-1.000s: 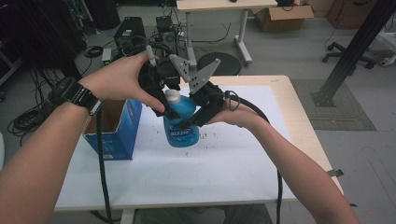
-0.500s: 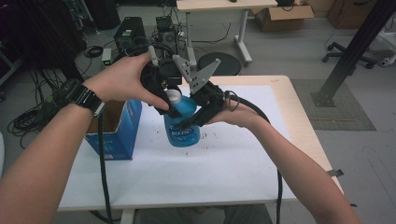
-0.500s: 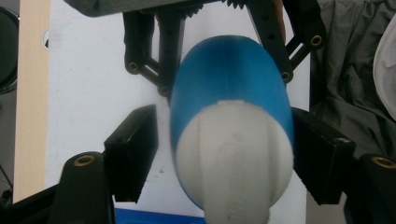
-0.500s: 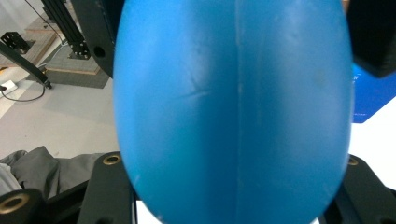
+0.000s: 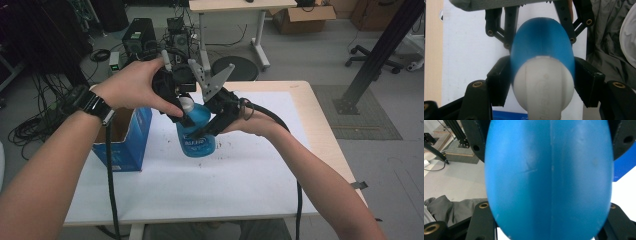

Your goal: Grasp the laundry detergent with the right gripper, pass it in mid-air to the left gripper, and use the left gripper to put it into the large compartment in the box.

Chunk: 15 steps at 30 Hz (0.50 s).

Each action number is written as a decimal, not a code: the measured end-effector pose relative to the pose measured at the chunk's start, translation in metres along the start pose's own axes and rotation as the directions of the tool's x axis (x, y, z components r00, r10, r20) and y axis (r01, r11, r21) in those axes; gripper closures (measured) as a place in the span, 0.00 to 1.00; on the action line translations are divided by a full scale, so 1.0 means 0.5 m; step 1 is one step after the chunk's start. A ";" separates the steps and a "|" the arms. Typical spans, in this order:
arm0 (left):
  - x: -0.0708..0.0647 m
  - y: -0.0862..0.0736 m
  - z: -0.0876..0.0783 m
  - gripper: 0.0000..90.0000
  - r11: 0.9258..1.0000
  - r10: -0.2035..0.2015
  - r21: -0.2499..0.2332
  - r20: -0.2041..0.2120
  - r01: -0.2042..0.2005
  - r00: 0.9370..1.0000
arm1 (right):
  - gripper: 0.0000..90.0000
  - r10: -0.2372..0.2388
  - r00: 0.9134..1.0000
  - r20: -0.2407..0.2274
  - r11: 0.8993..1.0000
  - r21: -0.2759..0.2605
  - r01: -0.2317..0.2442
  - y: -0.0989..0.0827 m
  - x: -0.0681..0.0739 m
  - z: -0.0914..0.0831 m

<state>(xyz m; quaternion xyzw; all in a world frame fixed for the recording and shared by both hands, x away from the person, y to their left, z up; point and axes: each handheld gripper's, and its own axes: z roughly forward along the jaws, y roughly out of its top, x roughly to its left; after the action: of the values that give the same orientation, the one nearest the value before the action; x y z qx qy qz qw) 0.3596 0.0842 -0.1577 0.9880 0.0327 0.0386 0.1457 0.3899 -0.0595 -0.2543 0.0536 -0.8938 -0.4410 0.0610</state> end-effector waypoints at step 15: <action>0.007 0.007 -0.006 0.42 0.998 -0.060 0.024 0.001 0.060 0.998 | 0.39 0.014 1.000 0.006 1.000 -0.015 -0.014 -0.002 -0.005 -0.004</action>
<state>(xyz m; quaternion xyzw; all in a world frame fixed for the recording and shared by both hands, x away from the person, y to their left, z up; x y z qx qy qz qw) 0.3631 0.0817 -0.1537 0.9883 0.0629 0.0331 0.1347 0.3929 -0.0613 -0.2539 0.0454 -0.8910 -0.4475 0.0616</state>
